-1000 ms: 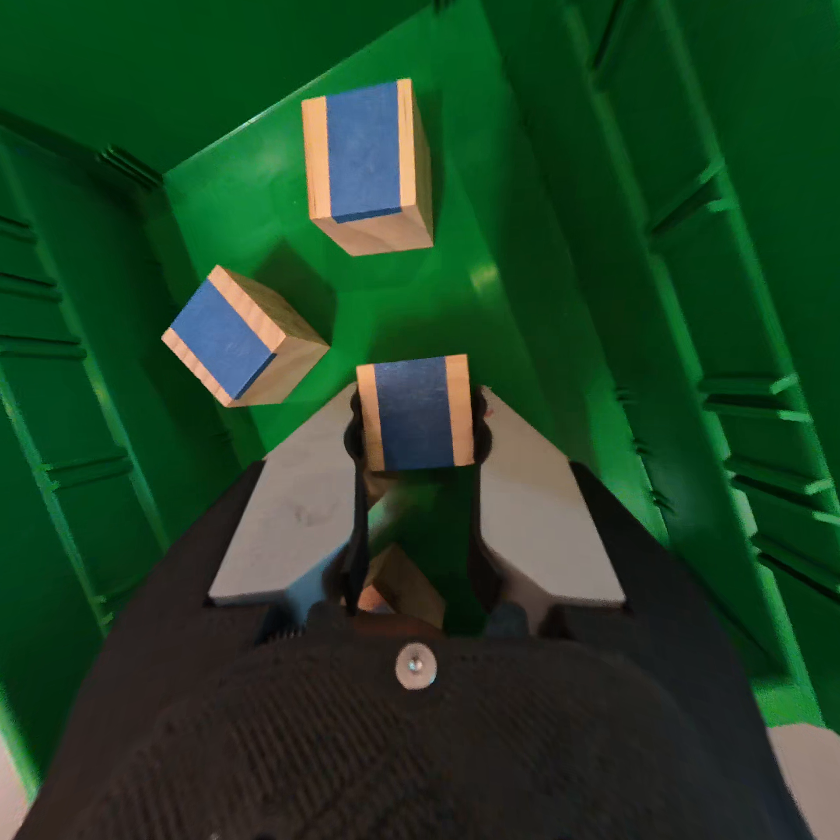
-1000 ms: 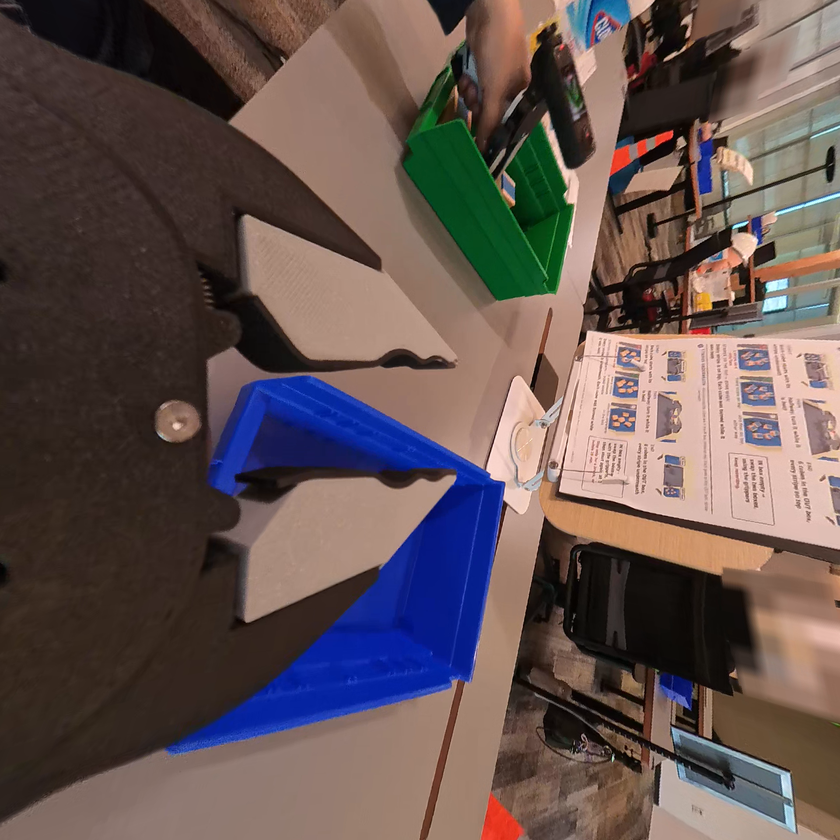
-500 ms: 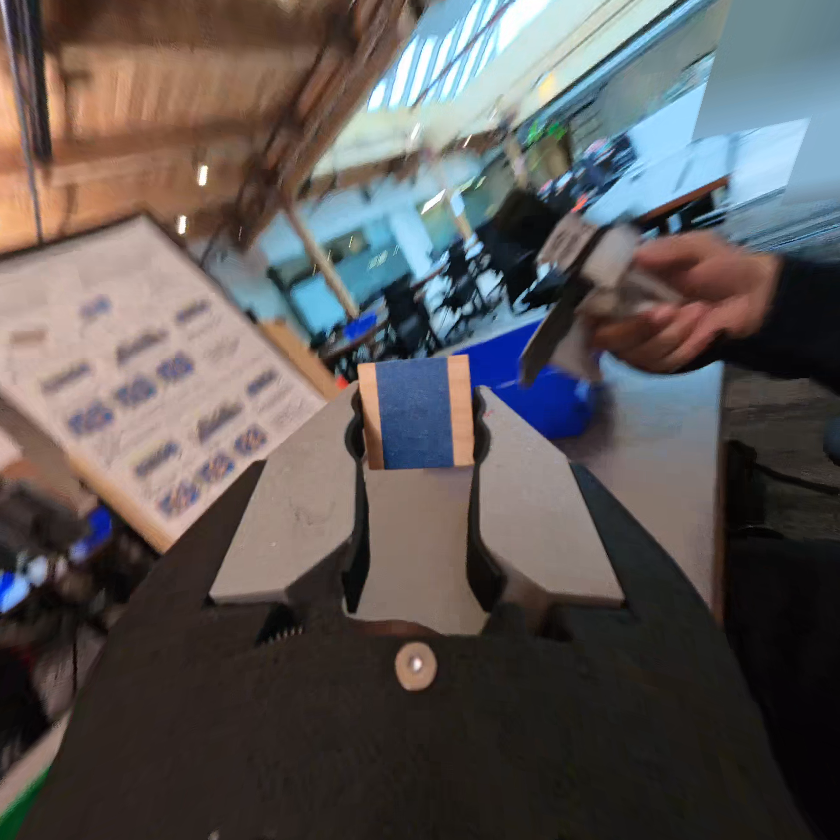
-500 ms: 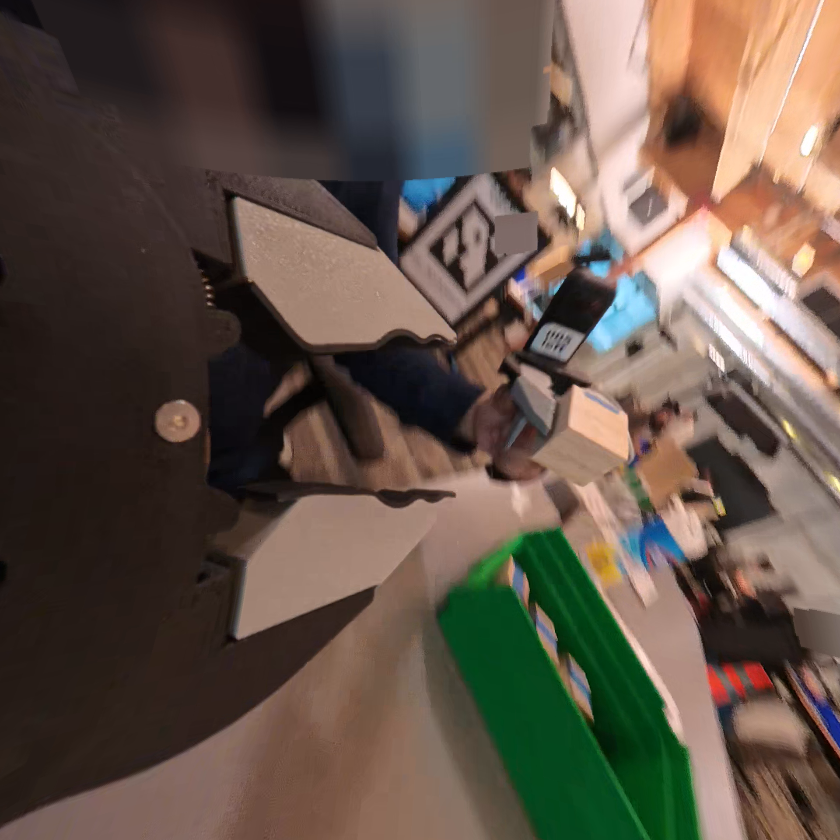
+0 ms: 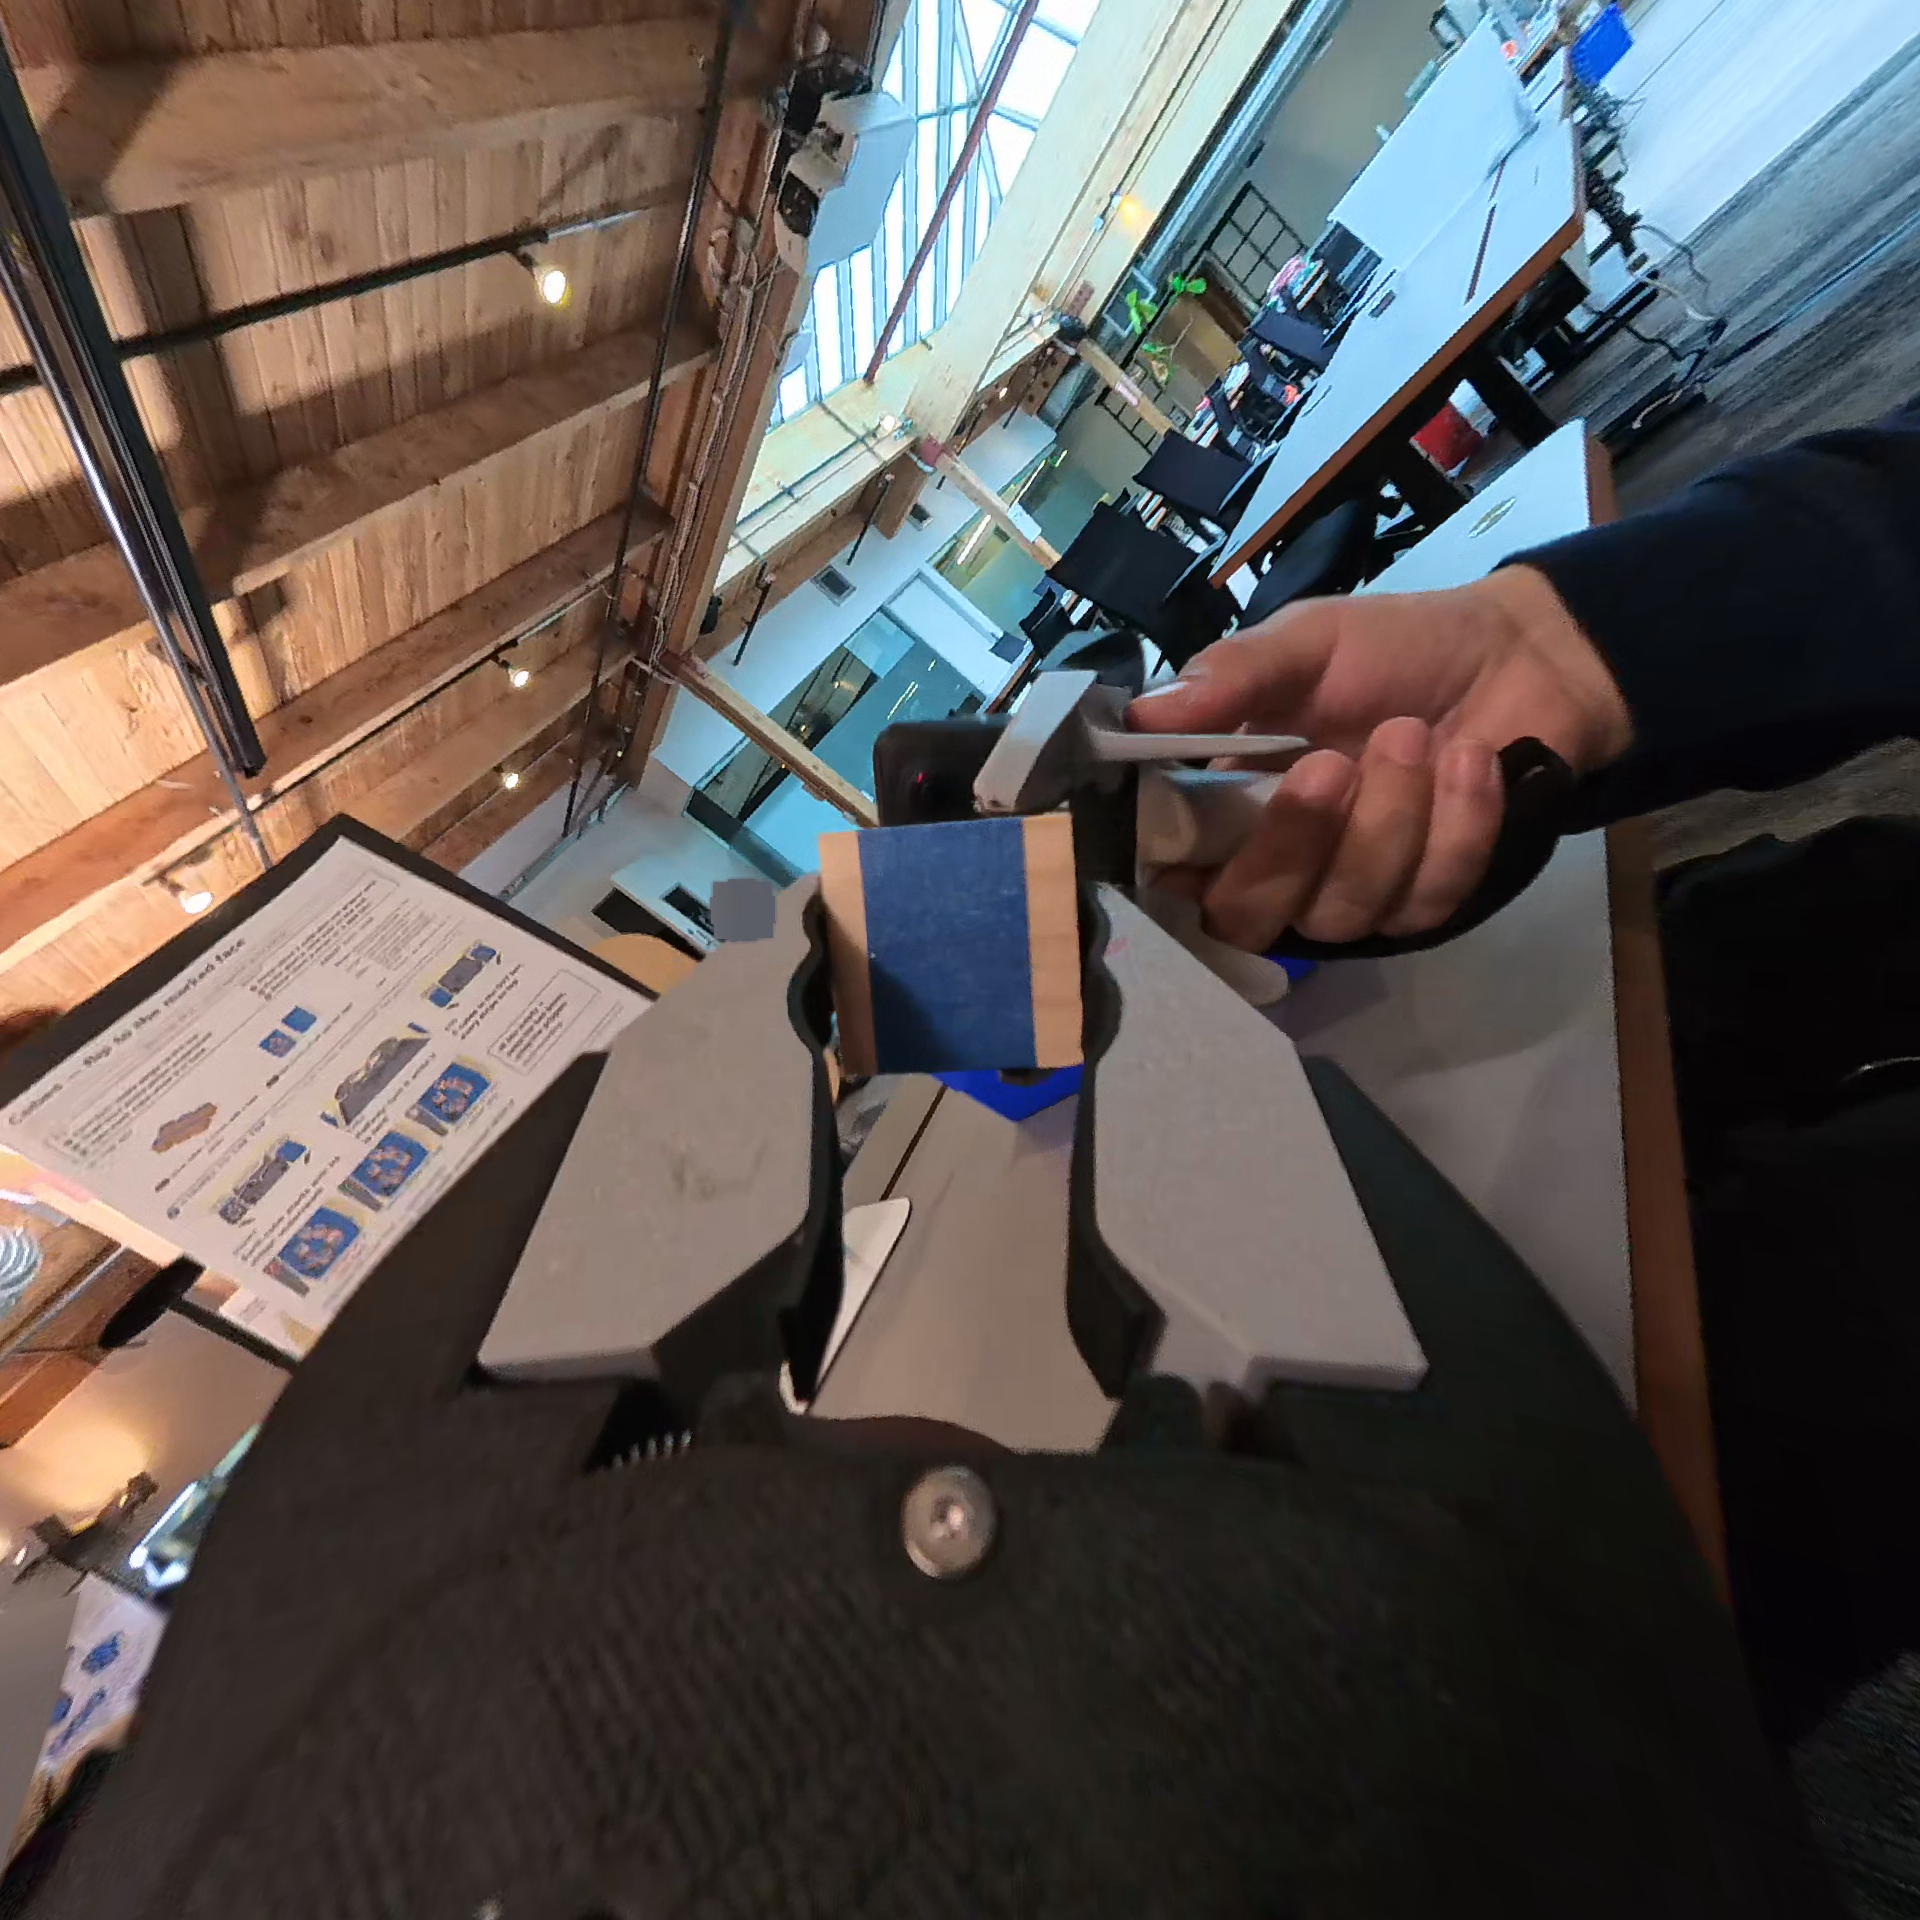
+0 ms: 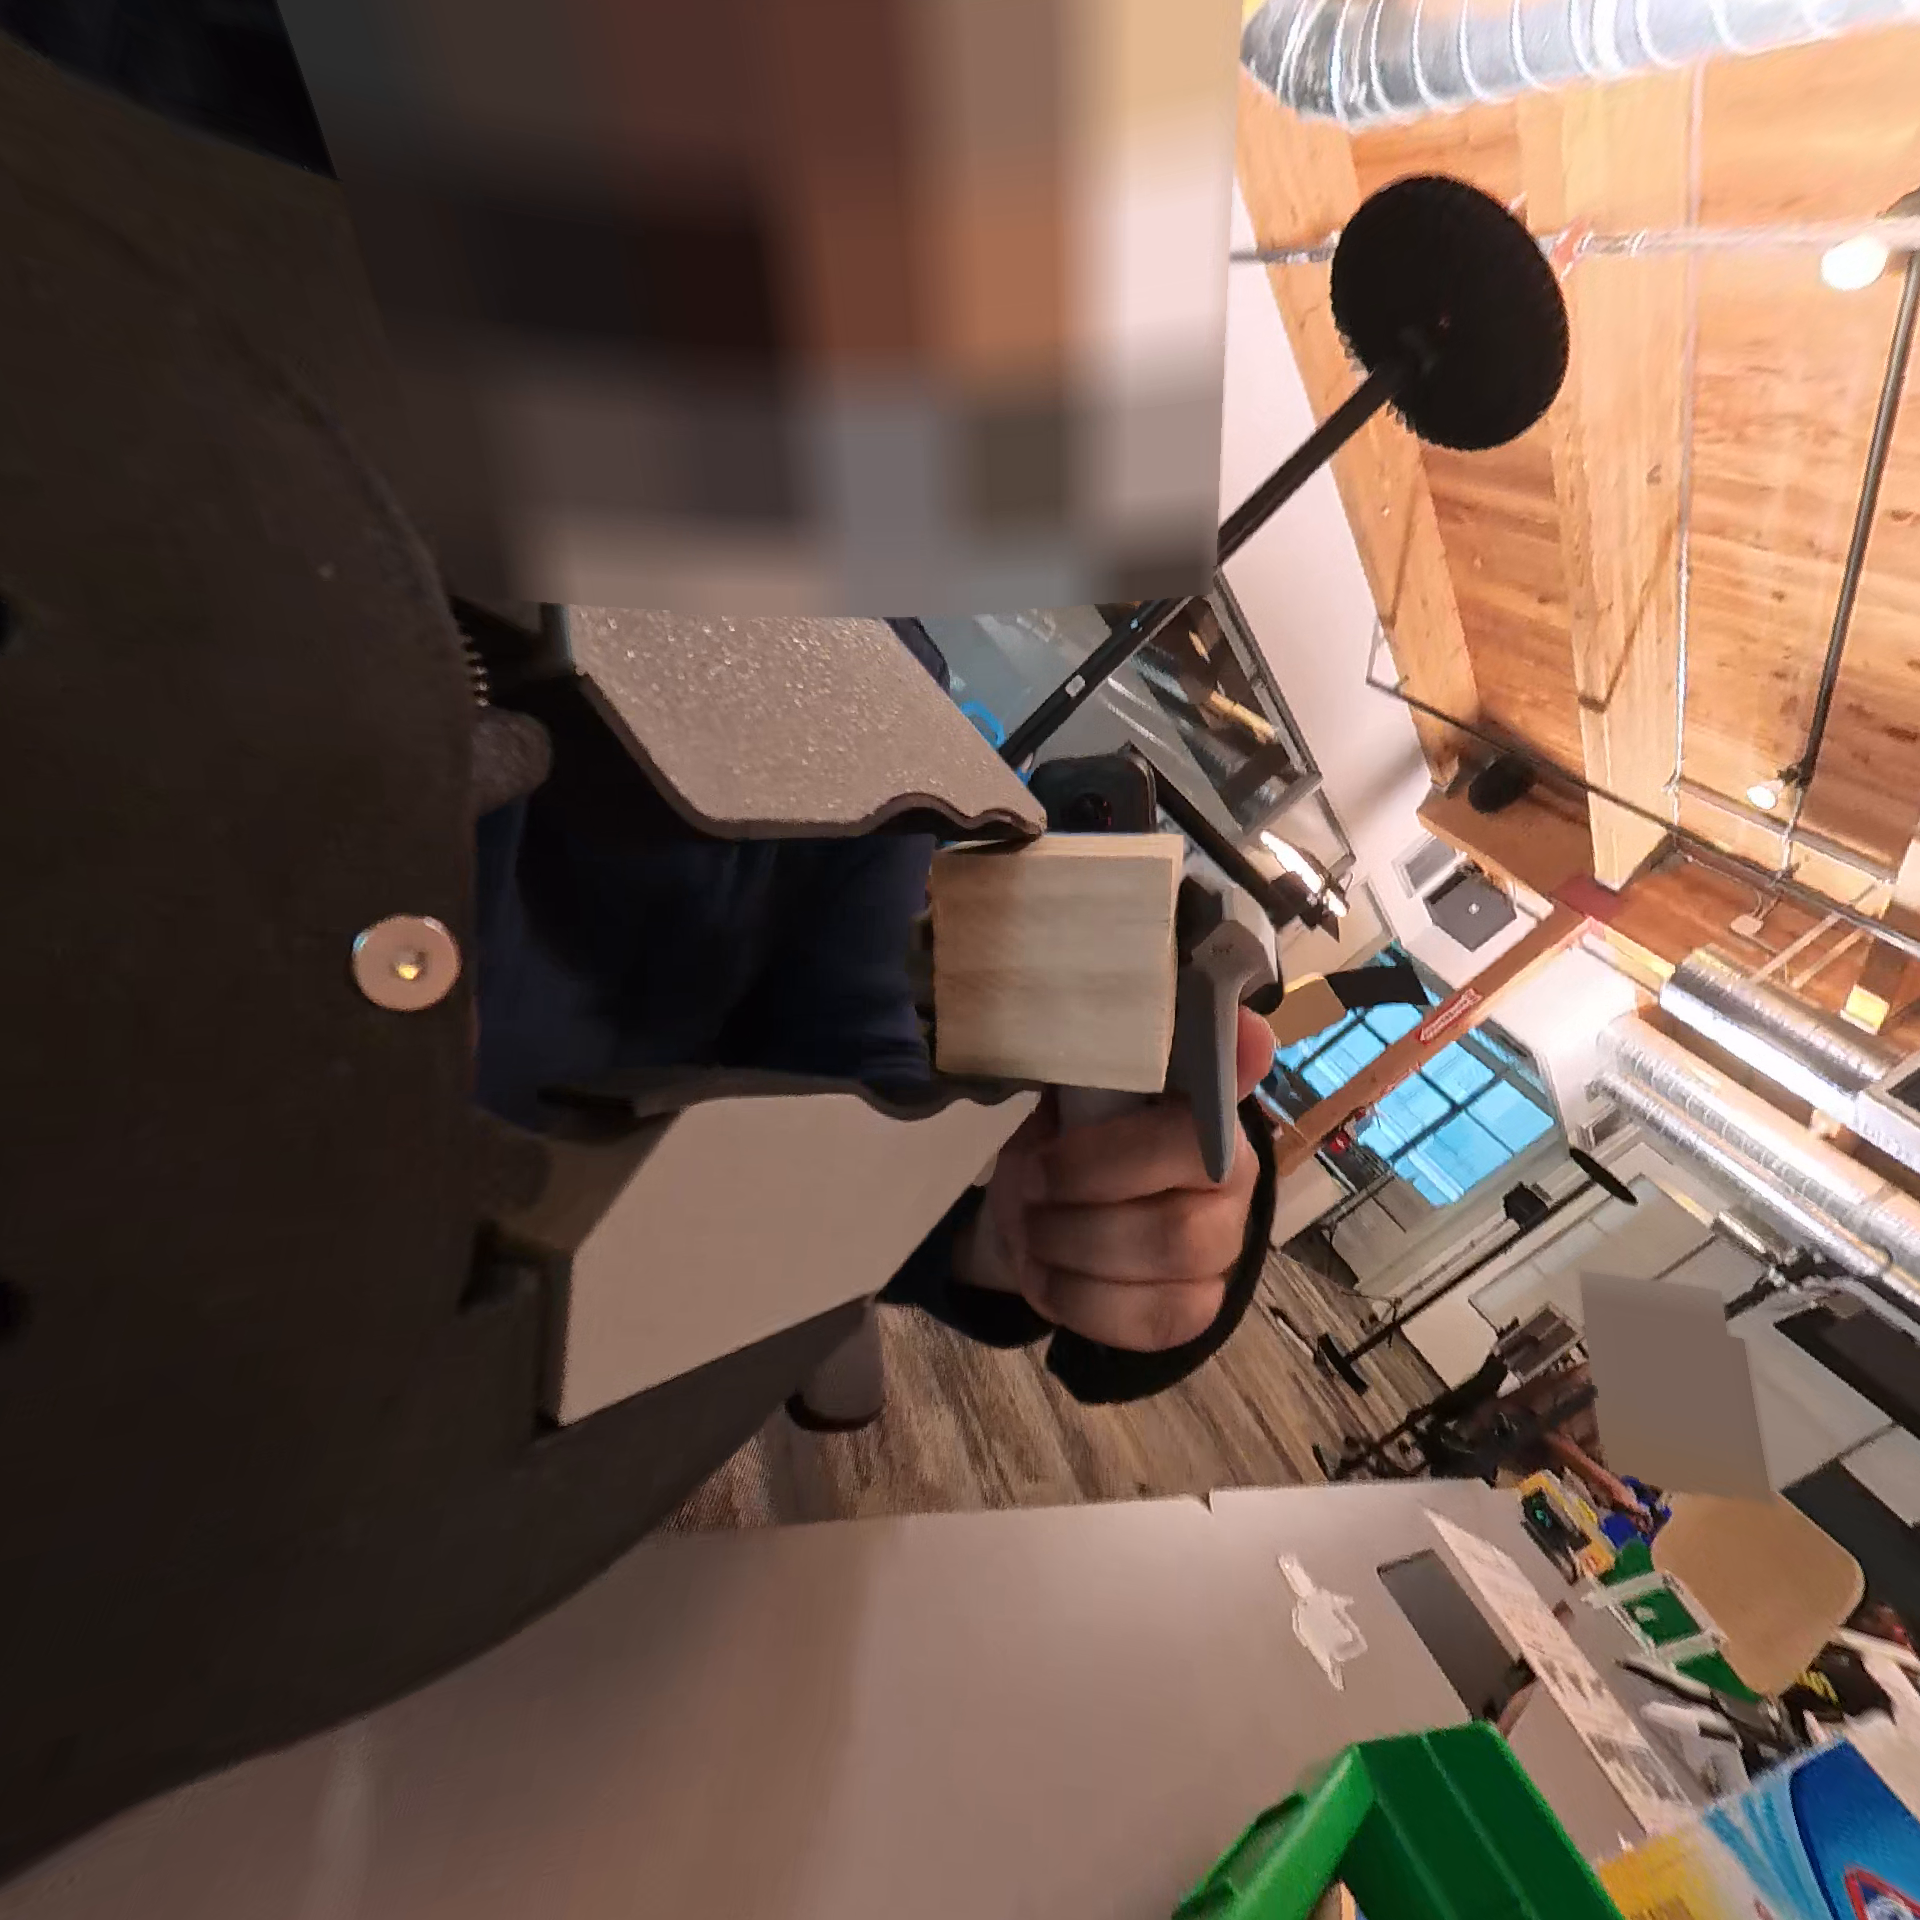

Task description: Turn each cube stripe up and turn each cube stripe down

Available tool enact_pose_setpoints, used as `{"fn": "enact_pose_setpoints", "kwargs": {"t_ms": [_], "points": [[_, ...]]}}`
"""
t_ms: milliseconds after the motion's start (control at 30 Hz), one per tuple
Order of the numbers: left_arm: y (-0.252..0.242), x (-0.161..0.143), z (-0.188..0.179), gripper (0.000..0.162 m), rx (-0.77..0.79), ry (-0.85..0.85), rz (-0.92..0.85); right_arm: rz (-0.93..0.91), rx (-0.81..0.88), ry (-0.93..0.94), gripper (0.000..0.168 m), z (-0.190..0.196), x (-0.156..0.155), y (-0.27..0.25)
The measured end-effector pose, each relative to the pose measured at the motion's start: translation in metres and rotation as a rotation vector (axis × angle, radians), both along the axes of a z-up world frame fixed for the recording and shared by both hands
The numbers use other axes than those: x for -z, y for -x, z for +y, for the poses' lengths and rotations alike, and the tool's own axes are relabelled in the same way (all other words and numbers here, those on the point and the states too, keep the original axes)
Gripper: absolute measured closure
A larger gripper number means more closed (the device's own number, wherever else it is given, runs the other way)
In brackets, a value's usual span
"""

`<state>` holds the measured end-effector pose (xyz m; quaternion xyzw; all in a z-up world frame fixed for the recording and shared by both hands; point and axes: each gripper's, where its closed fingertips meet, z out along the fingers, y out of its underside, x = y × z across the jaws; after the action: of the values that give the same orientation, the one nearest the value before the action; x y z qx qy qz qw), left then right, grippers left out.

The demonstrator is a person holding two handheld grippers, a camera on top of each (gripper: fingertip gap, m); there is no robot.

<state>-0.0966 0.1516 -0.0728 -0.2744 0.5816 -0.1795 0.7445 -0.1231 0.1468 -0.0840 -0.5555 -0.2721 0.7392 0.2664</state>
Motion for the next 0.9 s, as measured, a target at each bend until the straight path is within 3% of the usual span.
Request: {"fn": "enact_pose_setpoints", "kwargs": {"t_ms": [33,167,267,433,500,533,667,800,900], "points": [[0.000,0.002,0.004,0.118,-0.018,0.008,-0.003,-0.022,0.026,-0.011,0.126,0.003,0.002,0.000],[0.001,0.012,0.011,0.117,-0.052,0.065,0.014,-0.128,0.149,-0.107,0.127,0.014,0.007,-0.006],[0.007,0.015,0.007,0.106,0.010,0.195,0.066,-0.171,0.257,-0.183,0.127,0.022,0.001,-0.022],[0.010,0.011,0.029,0.105,0.100,0.777,0.014,-0.373,0.388,-0.445,0.127,0.023,0.006,-0.039],[0.008,0.013,0.030,0.099,0.201,0.988,0.006,-0.430,0.395,-0.544,0.127,0.017,0.007,-0.038],[0.008,0.014,0.027,0.104,0.265,1.053,0.014,-0.466,0.400,-0.588,0.127,0.015,0.009,-0.037],[0.008,0.024,0.015,0.104,0.363,1.126,0.095,-0.633,0.435,-0.679,0.127,0.017,0.024,-0.039],[0.005,0.031,0.002,0.103,0.426,1.171,0.158,-0.614,0.378,-0.672,0.127,0.009,0.026,-0.034],[-0.002,0.045,0.005,0.104,0.356,1.137,0.207,-0.670,0.351,-0.697,0.126,0.008,0.037,-0.031]]}}
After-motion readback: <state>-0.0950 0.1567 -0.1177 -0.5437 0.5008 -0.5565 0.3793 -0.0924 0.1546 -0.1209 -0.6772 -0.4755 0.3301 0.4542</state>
